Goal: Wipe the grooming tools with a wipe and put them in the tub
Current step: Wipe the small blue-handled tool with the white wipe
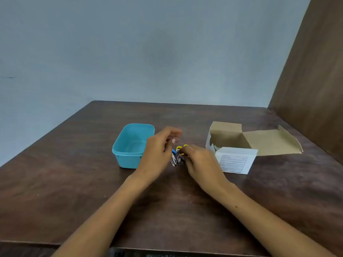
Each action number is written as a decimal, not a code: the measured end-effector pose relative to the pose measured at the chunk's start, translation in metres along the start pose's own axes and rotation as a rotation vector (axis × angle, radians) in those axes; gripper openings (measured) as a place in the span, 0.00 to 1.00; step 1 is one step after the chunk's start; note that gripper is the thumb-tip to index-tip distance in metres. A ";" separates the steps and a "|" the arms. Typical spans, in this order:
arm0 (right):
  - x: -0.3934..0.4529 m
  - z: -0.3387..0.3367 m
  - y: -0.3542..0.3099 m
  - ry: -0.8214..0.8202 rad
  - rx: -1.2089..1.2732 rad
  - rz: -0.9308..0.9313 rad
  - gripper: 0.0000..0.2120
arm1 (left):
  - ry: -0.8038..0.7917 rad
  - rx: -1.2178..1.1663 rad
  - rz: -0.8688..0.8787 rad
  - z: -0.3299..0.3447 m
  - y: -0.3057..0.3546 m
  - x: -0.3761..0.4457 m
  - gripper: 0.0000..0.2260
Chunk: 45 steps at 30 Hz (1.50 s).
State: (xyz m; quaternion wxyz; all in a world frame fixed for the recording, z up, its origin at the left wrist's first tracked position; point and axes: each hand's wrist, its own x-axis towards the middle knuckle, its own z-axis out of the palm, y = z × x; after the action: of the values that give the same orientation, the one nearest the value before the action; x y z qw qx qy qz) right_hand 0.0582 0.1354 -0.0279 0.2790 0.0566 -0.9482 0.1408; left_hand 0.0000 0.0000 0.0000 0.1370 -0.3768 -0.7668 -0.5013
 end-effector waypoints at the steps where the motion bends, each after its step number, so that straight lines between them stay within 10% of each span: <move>1: 0.000 0.002 0.000 -0.010 -0.011 -0.013 0.07 | 0.008 -0.014 -0.025 0.000 -0.001 0.001 0.12; 12: 0.002 0.005 -0.009 -0.059 -0.081 -0.031 0.07 | 0.026 0.045 -0.040 -0.002 -0.003 0.004 0.14; 25: -0.007 -0.029 -0.015 0.367 0.204 -0.003 0.02 | 0.211 -0.030 0.013 0.003 0.013 -0.005 0.06; 32: -0.006 -0.041 -0.013 0.545 0.295 0.037 0.03 | 0.132 -0.361 -0.357 0.017 0.020 -0.002 0.10; 38: -0.003 -0.049 -0.009 0.457 0.311 0.060 0.02 | 0.109 -0.842 -0.595 0.022 0.041 0.015 0.09; 45: 0.009 -0.102 0.029 0.227 0.056 0.251 0.01 | 0.124 -0.806 -0.672 0.031 0.034 0.029 0.07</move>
State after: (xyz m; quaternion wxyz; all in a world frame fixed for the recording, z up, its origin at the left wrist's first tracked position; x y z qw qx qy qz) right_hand 0.0972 0.1934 0.0522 0.3626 -0.0709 -0.9060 0.2064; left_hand 0.0104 0.0472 0.0251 -0.1419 -0.1029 -0.5821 -0.7940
